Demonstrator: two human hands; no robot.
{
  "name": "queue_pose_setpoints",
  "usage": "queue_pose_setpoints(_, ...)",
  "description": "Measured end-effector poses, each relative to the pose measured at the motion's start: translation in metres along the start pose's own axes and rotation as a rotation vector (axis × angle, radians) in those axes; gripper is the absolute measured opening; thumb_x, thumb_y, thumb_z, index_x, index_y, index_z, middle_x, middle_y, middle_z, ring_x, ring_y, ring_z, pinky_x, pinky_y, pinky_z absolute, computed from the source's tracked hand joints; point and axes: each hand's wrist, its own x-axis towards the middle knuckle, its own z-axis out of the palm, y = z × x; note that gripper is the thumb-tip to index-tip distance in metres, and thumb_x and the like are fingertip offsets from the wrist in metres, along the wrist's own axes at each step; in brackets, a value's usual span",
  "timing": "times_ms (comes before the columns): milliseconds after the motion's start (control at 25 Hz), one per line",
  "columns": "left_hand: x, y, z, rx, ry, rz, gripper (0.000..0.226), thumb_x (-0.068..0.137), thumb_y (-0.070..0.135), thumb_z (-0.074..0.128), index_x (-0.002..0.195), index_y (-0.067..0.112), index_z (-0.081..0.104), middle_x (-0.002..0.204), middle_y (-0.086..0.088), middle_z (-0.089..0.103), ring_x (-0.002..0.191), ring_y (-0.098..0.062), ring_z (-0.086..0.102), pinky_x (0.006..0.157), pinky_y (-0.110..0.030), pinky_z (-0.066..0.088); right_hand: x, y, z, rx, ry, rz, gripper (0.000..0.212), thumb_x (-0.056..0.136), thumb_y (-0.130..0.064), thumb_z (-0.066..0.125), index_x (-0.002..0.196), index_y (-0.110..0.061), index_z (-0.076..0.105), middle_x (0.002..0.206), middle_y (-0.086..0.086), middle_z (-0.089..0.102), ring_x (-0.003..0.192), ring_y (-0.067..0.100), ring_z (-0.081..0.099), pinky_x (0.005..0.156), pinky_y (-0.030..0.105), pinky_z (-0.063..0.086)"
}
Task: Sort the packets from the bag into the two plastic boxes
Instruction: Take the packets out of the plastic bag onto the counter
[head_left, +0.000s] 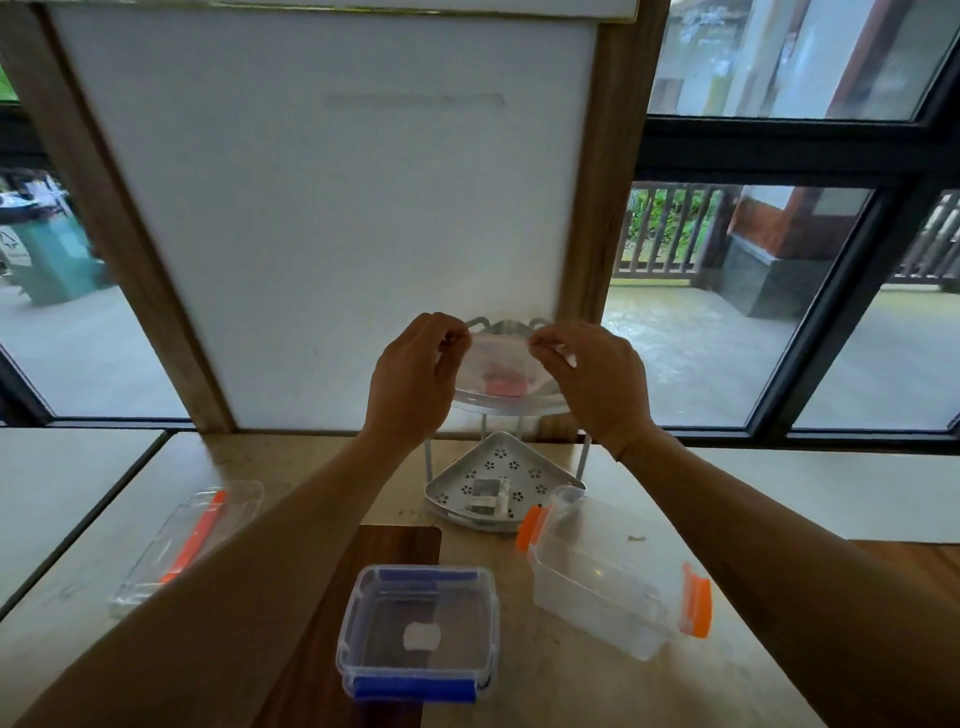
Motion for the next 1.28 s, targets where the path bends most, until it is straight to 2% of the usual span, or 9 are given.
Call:
queue_pose_setpoints(120, -0.005, 0.016, -0.013, -0.052, 0.016, 0.024, 0.008, 0.097, 0.018, 0.054, 0.098, 0.012, 0.061, 0.096, -0.001, 0.065, 0.082, -0.016, 0.064, 0.067, -0.041, 0.058, -0.006, -0.016, -0.023, -0.010, 0.051, -0.003, 0.013, 0.090, -0.028, 0.064, 0.096, -0.020, 0.073, 0.090, -0.001, 0.074, 0.081, 0.017, 0.066, 0.073, 0.032, 0.053)
queue_pose_setpoints(280, -0.024, 0.041, -0.020, -0.134, -0.007, -0.015, 0.007, 0.096, 0.019, 0.056, 0.098, 0.014, 0.061, 0.094, 0.000, 0.066, 0.083, -0.016, 0.064, 0.071, -0.039, 0.059, -0.030, -0.026, -0.048, 0.019, 0.066, 0.049, 0.012, 0.088, -0.026, 0.066, 0.094, -0.018, 0.074, 0.090, 0.001, 0.074, 0.077, 0.017, 0.066, 0.072, 0.033, 0.054)
queue_pose_setpoints(360, -0.056, 0.055, -0.020, -0.179, -0.053, -0.071, 0.004, 0.095, 0.019, 0.058, 0.096, 0.017, 0.061, 0.091, 0.002, 0.066, 0.082, -0.013, 0.065, 0.072, -0.034, 0.058, -0.058, -0.027, -0.060, 0.059, 0.012, 0.095, 0.009, 0.087, -0.025, 0.069, 0.091, -0.018, 0.074, 0.089, 0.001, 0.074, 0.074, 0.015, 0.065, 0.072, 0.032, 0.054)
queue_pose_setpoints(520, -0.152, 0.077, -0.011, -0.208, -0.212, -0.248, 0.008, 0.094, 0.019, 0.059, 0.091, 0.026, 0.057, 0.084, 0.011, 0.063, 0.076, -0.002, 0.063, 0.069, -0.017, 0.052, -0.152, -0.021, -0.077, 0.110, -0.231, 0.186, 0.008, 0.085, -0.025, 0.070, 0.092, -0.022, 0.075, 0.090, -0.003, 0.075, 0.078, 0.012, 0.067, 0.074, 0.032, 0.055)
queue_pose_setpoints(640, -0.230, 0.097, -0.004, -0.230, -0.305, -0.351, 0.005, 0.093, 0.020, 0.060, 0.090, 0.024, 0.060, 0.086, 0.009, 0.066, 0.078, -0.002, 0.065, 0.068, -0.021, 0.056, -0.232, -0.016, -0.095, 0.158, -0.380, 0.233, 0.010, 0.085, -0.027, 0.070, 0.093, -0.025, 0.075, 0.089, -0.008, 0.074, 0.077, 0.007, 0.065, 0.075, 0.034, 0.057)
queue_pose_setpoints(800, -0.304, 0.139, 0.011, -0.189, -0.445, -0.366, 0.004, 0.091, 0.024, 0.060, 0.093, 0.027, 0.059, 0.089, 0.012, 0.064, 0.082, -0.002, 0.064, 0.071, -0.022, 0.055, -0.319, -0.003, -0.129, 0.224, -0.458, 0.320, 0.007, 0.083, -0.024, 0.072, 0.089, -0.025, 0.075, 0.085, -0.009, 0.074, 0.075, 0.004, 0.067, 0.073, 0.032, 0.057)
queue_pose_setpoints(960, -0.333, 0.177, 0.037, -0.164, -0.458, -0.350, 0.009, 0.089, 0.020, 0.065, 0.090, 0.028, 0.060, 0.084, 0.017, 0.062, 0.080, 0.003, 0.063, 0.072, -0.011, 0.052, -0.373, 0.017, -0.154, 0.173, -0.504, 0.388, 0.004, 0.082, -0.031, 0.071, 0.086, -0.031, 0.073, 0.080, -0.017, 0.073, 0.071, -0.002, 0.065, 0.068, 0.027, 0.057)
queue_pose_setpoints(1160, -0.355, 0.207, 0.057, -0.260, -0.469, -0.515, 0.004, 0.092, 0.014, 0.063, 0.094, 0.017, 0.064, 0.086, 0.014, 0.063, 0.085, 0.007, 0.060, 0.070, -0.006, 0.047, -0.399, 0.030, -0.173, 0.139, -0.520, 0.367, 0.003, 0.081, -0.029, 0.071, 0.083, -0.028, 0.074, 0.078, -0.014, 0.073, 0.067, -0.002, 0.063, 0.064, 0.022, 0.055)
queue_pose_setpoints(1280, -0.365, 0.222, 0.061, -0.280, -0.451, -0.591, 0.011, 0.091, 0.017, 0.064, 0.101, 0.021, 0.062, 0.094, 0.013, 0.063, 0.087, -0.002, 0.063, 0.072, -0.007, 0.049, -0.411, 0.035, -0.172, 0.147, -0.533, 0.394, 0.003, 0.081, -0.031, 0.069, 0.082, -0.029, 0.072, 0.076, -0.014, 0.072, 0.065, 0.000, 0.063, 0.061, 0.027, 0.057)
